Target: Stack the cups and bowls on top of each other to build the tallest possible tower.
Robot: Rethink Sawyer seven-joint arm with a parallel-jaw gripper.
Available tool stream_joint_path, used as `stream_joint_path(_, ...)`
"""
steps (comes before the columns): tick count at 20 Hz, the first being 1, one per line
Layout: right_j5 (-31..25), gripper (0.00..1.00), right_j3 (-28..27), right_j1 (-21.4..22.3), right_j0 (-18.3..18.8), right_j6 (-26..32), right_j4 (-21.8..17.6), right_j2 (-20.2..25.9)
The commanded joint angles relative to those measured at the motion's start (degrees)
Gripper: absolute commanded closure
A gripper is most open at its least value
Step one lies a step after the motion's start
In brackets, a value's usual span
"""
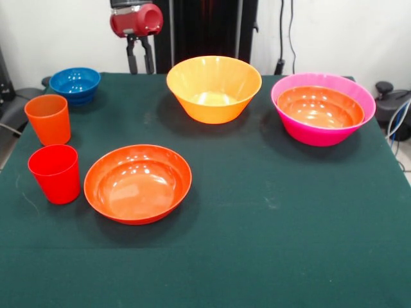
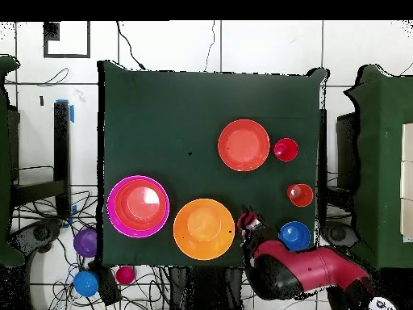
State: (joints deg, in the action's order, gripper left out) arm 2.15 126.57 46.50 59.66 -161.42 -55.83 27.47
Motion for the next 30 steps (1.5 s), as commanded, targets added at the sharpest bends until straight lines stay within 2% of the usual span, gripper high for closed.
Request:
stream_joint_path(1,-5.2,0.0,-0.7,-3.8,-0.5,7.6,-4.0,5.6)
stream_joint_path(7,-4.9,0.0,-1.4,-5.4,0.2,7.7,-5.1,6.3)
stream_joint_path(14,0.6,0.0,-5.3,-9.7,-5.1,4.6,-8.1,0.2)
stream_joint_path(21,1.2,0.0,-8.3,-12.9,-5.2,4.2,-10.0,0.3)
stream_joint_path(30,6.8,0.0,-11.2,-16.9,-9.4,2.7,-9.9,-4.3)
